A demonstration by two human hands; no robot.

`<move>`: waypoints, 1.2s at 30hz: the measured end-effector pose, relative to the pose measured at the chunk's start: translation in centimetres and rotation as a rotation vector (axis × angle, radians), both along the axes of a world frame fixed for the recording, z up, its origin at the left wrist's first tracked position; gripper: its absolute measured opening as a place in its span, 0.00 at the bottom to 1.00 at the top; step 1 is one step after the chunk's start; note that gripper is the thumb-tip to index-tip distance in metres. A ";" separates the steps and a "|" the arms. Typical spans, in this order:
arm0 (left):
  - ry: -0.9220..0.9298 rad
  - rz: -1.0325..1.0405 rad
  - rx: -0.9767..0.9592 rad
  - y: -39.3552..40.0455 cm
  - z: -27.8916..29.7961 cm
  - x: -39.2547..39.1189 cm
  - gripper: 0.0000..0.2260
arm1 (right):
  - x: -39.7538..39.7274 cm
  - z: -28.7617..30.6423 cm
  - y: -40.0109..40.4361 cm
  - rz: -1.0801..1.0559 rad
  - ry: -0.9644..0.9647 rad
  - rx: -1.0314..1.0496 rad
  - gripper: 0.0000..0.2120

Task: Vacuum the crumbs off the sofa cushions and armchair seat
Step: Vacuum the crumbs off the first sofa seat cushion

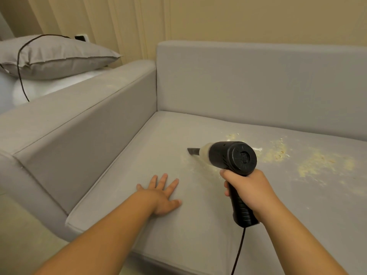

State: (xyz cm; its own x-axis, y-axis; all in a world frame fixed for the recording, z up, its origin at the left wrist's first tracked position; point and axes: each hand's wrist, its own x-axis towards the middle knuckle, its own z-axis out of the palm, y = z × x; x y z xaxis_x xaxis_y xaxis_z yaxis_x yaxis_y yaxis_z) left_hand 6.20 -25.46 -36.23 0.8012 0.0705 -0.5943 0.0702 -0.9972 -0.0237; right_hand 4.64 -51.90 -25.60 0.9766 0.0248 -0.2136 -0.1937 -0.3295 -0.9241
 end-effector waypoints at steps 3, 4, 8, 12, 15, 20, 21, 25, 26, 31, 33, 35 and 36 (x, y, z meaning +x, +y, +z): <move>0.001 -0.003 0.002 0.1 0.0 0.0 0.36 | 0.1 -0.2 0.2 -0.031 -0.020 -0.022 0.11; 0.000 -0.003 0.002 0.1 0.0 0.0 0.35 | 0.2 -0.2 0.2 -0.035 -0.019 -0.021 0.11; 0.004 0.000 0.007 0.1 0.0 -0.1 0.36 | 0.6 -0.2 0.9 -0.014 0.000 0.009 0.12; 0.003 0.005 0.009 -0.1 0.1 -0.1 0.35 | 1.3 -0.1 1.7 -0.001 0.012 0.044 0.12; 0.005 0.001 0.010 0.0 0.2 -0.2 0.35 | 1.5 0.5 1.2 0.042 0.044 0.050 0.11; 0.009 -0.004 0.012 0.1 0.1 -0.1 0.35 | 1.0 1.5 -0.7 -0.058 -0.017 -0.019 0.06; 0.009 -0.004 0.012 0.1 0.0 -0.1 0.35 | 0.9 1.5 -1.1 -0.082 -0.028 -0.027 0.06; 0.016 -0.001 0.013 -0.1 -0.2 -0.1 0.36 | 0.3 1.4 -1.6 -0.062 0.002 -0.011 0.05; 0.016 0.001 0.011 0.0 -0.2 -0.1 0.36 | 0.2 1.4 -1.4 -0.041 0.008 -0.015 0.06; 0.015 0.009 -0.003 0.2 0.4 0.1 0.35 | -0.1 1.4 -0.8 0.018 0.012 -0.001 0.08; 0.017 0.009 -0.022 0.3 0.8 0.0 0.34 | 0.0 1.4 -0.8 -0.007 0.005 0.014 0.08; 0.016 0.006 -0.030 0.5 1.0 -0.2 0.34 | -0.1 1.4 -0.6 0.017 0.020 0.022 0.08; 0.016 0.003 -0.030 0.6 1.0 -0.2 0.34 | -0.2 1.4 -0.4 0.046 0.031 0.016 0.09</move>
